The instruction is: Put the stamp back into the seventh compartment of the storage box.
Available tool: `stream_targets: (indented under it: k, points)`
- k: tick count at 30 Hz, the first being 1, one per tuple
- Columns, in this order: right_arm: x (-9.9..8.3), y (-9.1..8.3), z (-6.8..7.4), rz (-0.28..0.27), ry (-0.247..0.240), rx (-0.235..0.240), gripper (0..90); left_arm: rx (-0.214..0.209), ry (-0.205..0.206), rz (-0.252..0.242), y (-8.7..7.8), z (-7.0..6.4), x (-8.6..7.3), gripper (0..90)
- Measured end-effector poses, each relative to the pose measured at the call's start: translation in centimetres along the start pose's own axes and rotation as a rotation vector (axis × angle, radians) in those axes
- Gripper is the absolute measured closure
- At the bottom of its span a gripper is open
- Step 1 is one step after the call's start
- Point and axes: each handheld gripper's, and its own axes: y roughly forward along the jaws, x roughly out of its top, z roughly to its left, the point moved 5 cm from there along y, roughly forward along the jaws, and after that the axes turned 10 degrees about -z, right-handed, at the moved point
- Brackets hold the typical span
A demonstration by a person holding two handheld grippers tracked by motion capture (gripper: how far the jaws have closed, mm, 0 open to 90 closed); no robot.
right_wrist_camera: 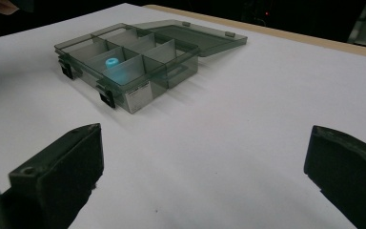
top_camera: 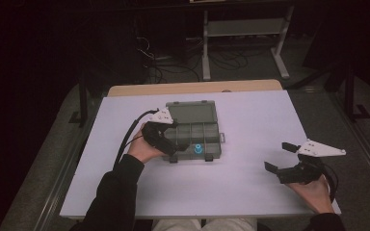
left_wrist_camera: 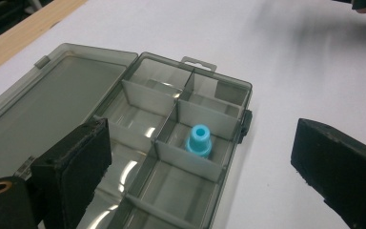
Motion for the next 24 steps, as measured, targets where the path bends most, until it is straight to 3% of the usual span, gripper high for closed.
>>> stream_targets:
  k: [24]
  points:
    - [-0.1, 0.2, 0.1, 0.005, -0.002, 0.002, 0.0, 0.072, -0.037, -0.030, -4.3, 1.3, -2.1, 6.4]
